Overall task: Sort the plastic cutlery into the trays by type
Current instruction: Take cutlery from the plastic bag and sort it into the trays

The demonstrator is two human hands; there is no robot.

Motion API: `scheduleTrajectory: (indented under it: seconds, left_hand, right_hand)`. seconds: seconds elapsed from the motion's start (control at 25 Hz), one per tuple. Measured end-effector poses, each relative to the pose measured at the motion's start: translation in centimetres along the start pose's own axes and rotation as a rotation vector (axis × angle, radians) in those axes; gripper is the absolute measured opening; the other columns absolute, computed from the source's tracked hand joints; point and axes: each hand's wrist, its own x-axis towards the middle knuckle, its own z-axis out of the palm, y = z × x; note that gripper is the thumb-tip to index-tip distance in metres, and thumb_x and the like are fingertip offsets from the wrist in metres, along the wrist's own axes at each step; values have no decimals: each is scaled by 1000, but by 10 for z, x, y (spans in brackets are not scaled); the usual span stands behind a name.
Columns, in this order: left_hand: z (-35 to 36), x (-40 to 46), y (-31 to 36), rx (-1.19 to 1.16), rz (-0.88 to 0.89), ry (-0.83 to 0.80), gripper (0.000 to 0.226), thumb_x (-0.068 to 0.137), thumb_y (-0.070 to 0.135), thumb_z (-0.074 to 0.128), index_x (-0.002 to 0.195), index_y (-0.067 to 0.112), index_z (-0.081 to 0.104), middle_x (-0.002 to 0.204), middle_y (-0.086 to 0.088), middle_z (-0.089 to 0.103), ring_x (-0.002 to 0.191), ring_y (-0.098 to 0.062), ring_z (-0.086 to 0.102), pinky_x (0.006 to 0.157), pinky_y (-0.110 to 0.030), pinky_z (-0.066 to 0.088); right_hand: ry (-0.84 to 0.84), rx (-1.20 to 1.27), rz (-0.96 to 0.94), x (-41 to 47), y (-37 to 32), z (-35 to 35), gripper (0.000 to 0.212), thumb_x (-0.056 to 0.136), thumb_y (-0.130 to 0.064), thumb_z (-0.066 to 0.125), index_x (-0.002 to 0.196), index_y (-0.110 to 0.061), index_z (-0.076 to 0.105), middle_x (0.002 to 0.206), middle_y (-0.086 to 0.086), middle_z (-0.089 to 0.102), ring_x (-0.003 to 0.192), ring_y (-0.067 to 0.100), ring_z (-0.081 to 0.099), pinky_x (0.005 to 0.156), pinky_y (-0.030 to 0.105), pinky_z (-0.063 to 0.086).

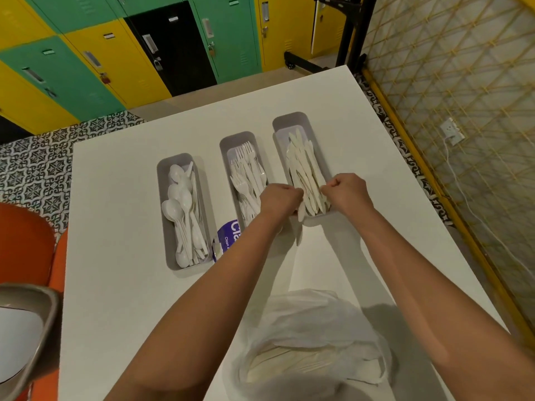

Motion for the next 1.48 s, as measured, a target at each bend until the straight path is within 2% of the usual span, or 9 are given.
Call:
scheduleTrajectory:
  seconds: [0.16, 0.28, 0.36, 0.76, 0.88, 1.0, 1.2, 1.32, 1.48]
  left_hand:
    - [5, 25, 20, 34, 71, 61, 20, 78, 9, 57, 59, 5, 60, 51, -5, 56, 55, -22, 55, 72, -34, 56]
    - [8, 31, 23, 95, 122, 68, 36, 87, 29, 59, 109, 1, 66, 88, -12, 70, 82, -25, 68, 89, -39, 54]
    - [6, 27, 18, 159, 143, 81, 43, 90, 29, 54, 123, 1, 58, 96, -11, 69, 87, -22, 67, 88, -39, 55]
    - [-20, -59, -30, -78, 135, -62, 20, 92, 6, 50, 107, 11, 63, 90, -3, 64, 74, -10, 61, 60, -19, 54]
    - [-31, -99, -46, -97, 143, -128, 20, 93, 2, 46, 100, 13, 62, 87, 2, 63, 73, -9, 59, 62, -21, 52]
    - [-39, -132, -72, -43, 164, -190, 27, 91, -4, 42, 94, 13, 62, 83, 4, 61, 73, -8, 58, 64, -22, 50]
    - [-43, -175, -119, 221, 230, -335, 35, 80, -12, 42, 91, 8, 68, 82, -1, 65, 70, -7, 59, 62, -11, 48]
    - [-40, -189, -154, 573, 326, -406, 33, 82, -8, 45, 99, 5, 70, 102, -10, 70, 84, -13, 61, 79, -13, 44]
    - [-37, -187, -195, 919, 344, -316, 44, 85, 0, 41, 118, 19, 64, 125, -2, 61, 117, -20, 54, 98, -26, 42]
  right_hand:
    - [47, -52, -29, 16, -14, 0, 12, 82, -16, 60, 71, -13, 56, 70, 2, 56, 67, 21, 54, 60, 24, 40]
    - [43, -118, -87, 20, -15, 2, 15, 83, -30, 64, 84, -15, 61, 79, -1, 60, 74, 19, 56, 64, 25, 40]
    - [76, -117, -116, 18, -9, 4, 24, 82, -33, 64, 97, -14, 63, 87, 0, 62, 80, 20, 57, 67, 26, 40]
    - [64, 83, -268, -64, 25, 15, 17, 89, -22, 58, 103, -14, 63, 82, -2, 58, 74, 14, 58, 68, 23, 47]
    - [82, 119, -311, -92, 35, 14, 13, 89, -19, 57, 99, -12, 63, 81, -2, 56, 60, 5, 52, 54, 5, 40]
    - [43, 133, -305, -117, 45, 13, 6, 89, -19, 59, 92, -15, 63, 75, -5, 52, 60, 5, 47, 55, 8, 40]
    - [-247, 225, -147, -165, 66, 15, 31, 90, -14, 58, 59, -13, 59, 57, 0, 51, 52, 10, 44, 53, 19, 36]
    - [-422, 10, -150, -201, 89, 25, 29, 86, -10, 60, 57, -10, 64, 53, 2, 54, 51, 11, 47, 56, 19, 40]
    - [-304, -170, -313, -227, 127, 47, 10, 80, -12, 65, 71, -11, 66, 69, 2, 60, 66, 12, 52, 67, 23, 43]
